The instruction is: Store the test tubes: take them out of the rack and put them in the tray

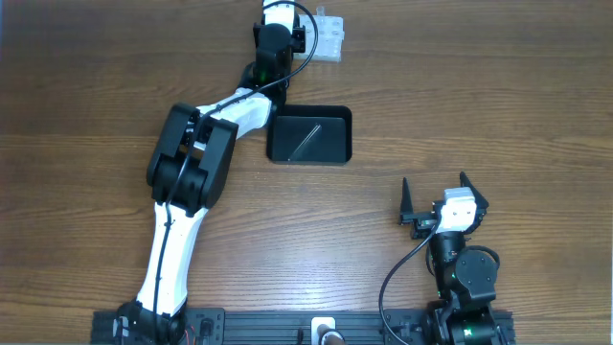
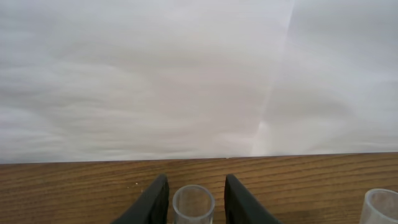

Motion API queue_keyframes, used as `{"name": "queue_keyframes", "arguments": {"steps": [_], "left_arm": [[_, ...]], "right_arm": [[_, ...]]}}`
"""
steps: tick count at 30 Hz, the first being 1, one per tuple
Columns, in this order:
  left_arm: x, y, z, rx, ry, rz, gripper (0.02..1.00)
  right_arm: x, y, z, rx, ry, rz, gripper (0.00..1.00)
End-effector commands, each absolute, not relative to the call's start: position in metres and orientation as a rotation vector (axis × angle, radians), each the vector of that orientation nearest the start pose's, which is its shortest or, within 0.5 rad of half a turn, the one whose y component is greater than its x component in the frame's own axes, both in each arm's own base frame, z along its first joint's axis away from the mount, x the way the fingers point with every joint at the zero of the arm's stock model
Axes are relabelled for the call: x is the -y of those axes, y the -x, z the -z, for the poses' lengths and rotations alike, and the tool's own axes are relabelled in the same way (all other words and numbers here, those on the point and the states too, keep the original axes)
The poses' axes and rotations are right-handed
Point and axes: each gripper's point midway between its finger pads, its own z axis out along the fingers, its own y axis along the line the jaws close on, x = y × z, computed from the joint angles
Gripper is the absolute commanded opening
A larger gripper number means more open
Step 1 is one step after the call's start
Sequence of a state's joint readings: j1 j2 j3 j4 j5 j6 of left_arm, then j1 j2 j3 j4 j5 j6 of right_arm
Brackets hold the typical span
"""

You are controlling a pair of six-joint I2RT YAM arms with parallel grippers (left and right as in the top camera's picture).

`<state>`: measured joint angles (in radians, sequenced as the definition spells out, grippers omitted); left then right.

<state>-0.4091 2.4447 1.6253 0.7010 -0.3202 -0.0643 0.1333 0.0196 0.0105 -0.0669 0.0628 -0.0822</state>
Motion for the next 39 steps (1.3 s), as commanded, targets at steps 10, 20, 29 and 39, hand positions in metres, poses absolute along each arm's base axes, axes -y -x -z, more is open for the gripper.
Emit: {"name": "queue_keyframes", "arguments": {"steps": [10, 20, 29, 39], "left_arm": [[0.2171, -0.6395, -0.1155, -1.675, -0.049, 0.096, 0.218], [0.2174, -0.6395, -0.1160, -1.674, -0.048, 0.097, 0.172], [0.2175, -0.6397, -0.1186, -1.663, -0.046, 0.100, 0.145], [0.2167, -0.6399, -0.1251, -1.655, -0.042, 0.101, 0.042]], "right_arm": [[-0.0193, -0.2460, -0.1552, -1.648, 0.120, 0.027, 0.991], [-0.0193, -0.2460, -0.1552, -1.648, 0.120, 0.027, 0.993], [-0.0193, -0.2460, -0.1551, -1.648, 0.120, 0.027, 0.991], [-0.0193, -0.2460, -0.1551, -1.648, 0.120, 0.027, 0.993]]}}
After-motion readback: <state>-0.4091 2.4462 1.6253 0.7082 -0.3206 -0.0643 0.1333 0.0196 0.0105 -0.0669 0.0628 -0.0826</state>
